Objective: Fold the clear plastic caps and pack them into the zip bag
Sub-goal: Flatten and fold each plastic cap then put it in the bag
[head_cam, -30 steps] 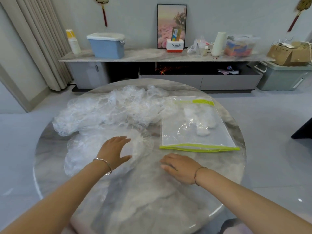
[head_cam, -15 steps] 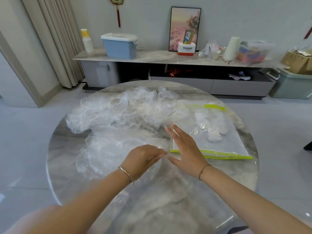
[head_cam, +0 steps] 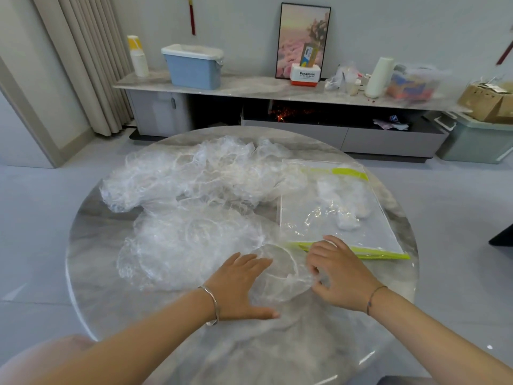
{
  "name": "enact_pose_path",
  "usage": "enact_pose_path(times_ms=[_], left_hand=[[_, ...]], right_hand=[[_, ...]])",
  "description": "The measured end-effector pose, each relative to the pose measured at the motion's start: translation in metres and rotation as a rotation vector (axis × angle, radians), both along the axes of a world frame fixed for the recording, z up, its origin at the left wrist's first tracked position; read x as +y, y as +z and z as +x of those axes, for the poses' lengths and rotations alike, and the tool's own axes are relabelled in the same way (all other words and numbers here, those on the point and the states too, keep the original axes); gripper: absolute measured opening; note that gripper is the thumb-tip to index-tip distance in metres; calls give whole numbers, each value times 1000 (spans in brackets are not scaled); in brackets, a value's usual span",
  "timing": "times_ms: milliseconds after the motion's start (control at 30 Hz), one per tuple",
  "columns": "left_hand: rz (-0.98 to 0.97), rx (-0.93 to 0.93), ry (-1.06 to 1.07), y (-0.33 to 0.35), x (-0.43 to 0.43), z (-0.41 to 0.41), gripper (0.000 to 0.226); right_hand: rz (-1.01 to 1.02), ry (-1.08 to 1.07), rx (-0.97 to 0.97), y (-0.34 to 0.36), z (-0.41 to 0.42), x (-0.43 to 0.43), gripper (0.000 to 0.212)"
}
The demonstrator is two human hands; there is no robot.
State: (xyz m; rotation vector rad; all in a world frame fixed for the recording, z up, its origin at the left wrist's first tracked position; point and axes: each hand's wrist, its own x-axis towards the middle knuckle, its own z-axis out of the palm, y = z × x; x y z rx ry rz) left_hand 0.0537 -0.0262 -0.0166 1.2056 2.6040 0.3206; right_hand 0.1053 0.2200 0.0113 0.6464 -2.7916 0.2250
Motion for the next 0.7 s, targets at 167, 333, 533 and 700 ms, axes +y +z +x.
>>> enact_pose_path(times_ms=[167,333,533,700], left_hand=[[55,-61,-84,-8,2,10,89],[462,-197,-39,2,8,11,32],[382,-209,26,-2,-2,10,45],[364,-144,233,-8,-7,5,49]], right_hand=[[-261,21,-265,-11,20,1,11],[-351,-38,-300,-15,22,7,37],[-729,-186,-475,-16,17,3,10],[-975,-400,-643,-18,15,1,15]])
